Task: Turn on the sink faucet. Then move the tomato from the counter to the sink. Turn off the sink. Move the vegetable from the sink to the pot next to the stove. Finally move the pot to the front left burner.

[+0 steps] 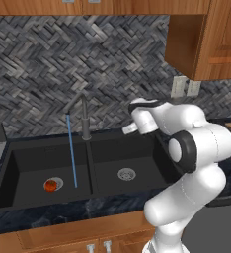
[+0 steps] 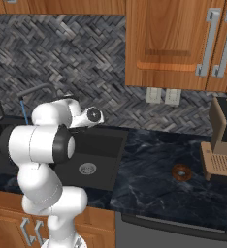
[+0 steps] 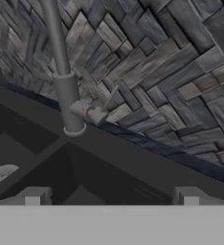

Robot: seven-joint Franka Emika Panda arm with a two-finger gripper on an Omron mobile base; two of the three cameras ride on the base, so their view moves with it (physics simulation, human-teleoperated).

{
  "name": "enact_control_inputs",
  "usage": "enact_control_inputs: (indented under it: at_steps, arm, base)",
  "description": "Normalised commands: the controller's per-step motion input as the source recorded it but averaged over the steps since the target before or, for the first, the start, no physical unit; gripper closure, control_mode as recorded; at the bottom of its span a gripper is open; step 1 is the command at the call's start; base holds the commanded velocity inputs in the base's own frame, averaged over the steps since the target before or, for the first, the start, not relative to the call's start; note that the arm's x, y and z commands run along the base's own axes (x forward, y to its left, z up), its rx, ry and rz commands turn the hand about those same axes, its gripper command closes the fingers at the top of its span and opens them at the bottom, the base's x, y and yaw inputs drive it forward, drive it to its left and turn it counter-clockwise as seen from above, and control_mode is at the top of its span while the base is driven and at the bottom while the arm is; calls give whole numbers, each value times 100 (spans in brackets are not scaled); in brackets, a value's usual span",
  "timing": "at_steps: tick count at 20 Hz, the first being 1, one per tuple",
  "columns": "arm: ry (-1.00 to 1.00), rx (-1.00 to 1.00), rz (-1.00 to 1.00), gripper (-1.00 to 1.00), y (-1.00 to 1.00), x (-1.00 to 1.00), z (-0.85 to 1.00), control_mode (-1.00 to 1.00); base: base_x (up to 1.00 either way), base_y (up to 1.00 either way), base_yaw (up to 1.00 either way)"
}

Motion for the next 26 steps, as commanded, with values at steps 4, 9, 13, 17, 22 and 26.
enact_control_inputs:
  at_steps: [4,9,13,17,22,26]
  arm:
    - [-10,-1,12,-100,0,36,-12,-100]
    - [-9,0,16,-100,1,34,-7,-100]
    - [-13,0,19,-100,0,27,-3,-100]
    - [-14,0,21,-100,0,22,0,-100]
    - [-14,0,20,-100,6,29,0,-100]
    - [-8,0,13,-100,15,37,0,-100]
  base:
    - [0,0,0]
    - [0,0,0]
    - [0,0,0]
    - [0,0,0]
    - [0,0,0]
    - [0,0,0]
